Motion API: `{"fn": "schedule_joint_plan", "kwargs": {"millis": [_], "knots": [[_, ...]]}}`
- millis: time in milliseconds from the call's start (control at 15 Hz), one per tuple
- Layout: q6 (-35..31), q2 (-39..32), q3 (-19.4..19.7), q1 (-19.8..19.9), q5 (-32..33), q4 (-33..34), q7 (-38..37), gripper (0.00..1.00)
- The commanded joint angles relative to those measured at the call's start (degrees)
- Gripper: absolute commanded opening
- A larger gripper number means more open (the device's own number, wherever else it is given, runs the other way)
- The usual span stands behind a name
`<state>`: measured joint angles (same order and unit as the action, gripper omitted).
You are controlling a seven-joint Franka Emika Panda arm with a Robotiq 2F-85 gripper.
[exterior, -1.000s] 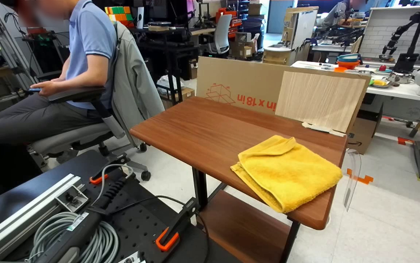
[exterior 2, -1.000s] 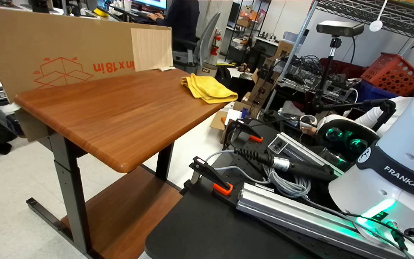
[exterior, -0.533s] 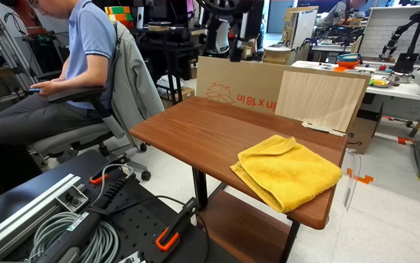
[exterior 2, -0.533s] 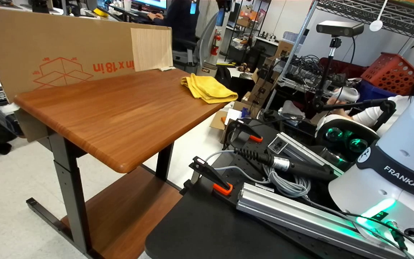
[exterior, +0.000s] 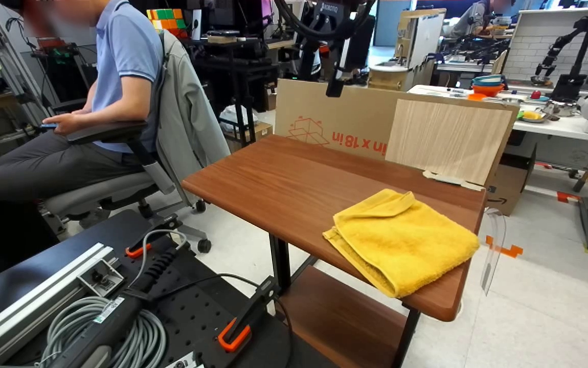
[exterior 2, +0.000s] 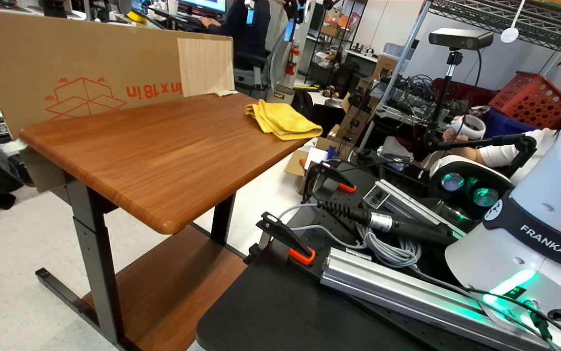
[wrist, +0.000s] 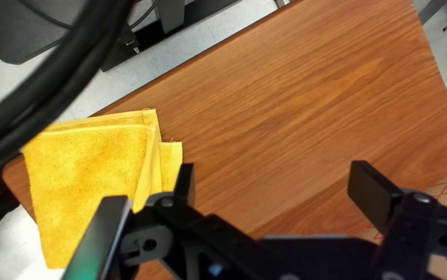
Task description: Use the towel to wipe the table
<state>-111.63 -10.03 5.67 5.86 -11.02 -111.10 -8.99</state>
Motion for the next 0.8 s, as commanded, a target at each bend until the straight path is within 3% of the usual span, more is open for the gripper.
{"fn": "schedule_joint_plan", "kwargs": {"millis": [0,400,533,733], "knots": [[0.7,-9.4,1.6,1.8,-3.4,8.1,-6.0,1.0],[1.1,-27.6,5.8,5.8,-2.5,19.2,-16.1,1.0],[1.3,-31.6,6.4,6.7,-2.9,20.6,-18.8,1.0],[-3.8,-35.4,6.8,6.9,-2.4,20.2,-19.8,1.0]]}}
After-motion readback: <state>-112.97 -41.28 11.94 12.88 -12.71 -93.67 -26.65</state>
